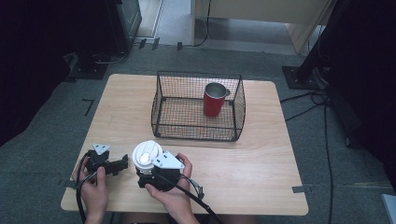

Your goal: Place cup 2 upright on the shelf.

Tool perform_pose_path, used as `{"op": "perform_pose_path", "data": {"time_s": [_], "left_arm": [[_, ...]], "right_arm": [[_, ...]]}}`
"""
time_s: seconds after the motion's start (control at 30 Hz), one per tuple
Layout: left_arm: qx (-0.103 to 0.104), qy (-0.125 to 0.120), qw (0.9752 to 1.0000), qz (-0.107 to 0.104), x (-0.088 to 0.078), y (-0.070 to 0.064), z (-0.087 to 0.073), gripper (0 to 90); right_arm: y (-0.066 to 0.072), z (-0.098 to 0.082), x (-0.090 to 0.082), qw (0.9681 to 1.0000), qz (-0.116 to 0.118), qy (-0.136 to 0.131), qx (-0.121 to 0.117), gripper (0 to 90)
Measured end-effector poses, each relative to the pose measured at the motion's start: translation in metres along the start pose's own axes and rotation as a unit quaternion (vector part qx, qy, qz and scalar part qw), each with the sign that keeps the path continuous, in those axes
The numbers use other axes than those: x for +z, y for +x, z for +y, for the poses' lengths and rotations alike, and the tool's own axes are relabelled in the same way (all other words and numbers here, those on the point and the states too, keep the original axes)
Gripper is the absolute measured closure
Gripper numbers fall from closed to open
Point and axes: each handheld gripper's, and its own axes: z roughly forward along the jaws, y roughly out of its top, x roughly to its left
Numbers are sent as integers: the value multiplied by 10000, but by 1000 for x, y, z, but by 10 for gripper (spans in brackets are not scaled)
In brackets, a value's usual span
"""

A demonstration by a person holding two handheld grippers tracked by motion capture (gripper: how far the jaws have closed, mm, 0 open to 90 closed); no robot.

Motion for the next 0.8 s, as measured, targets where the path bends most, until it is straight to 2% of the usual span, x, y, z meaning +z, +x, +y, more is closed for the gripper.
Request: {"op": "perform_pose_path", "data": {"time_s": [0.57,0.8], "left_arm": [[-2,-4,10000,0,0,0,0,0],[-1,-2,10000,0,0,0,0,0]], "right_arm": [[5,1,5,9996,-220,-80,-142,141],[5,2,6,9997,-222,-84,-108,139]]}}
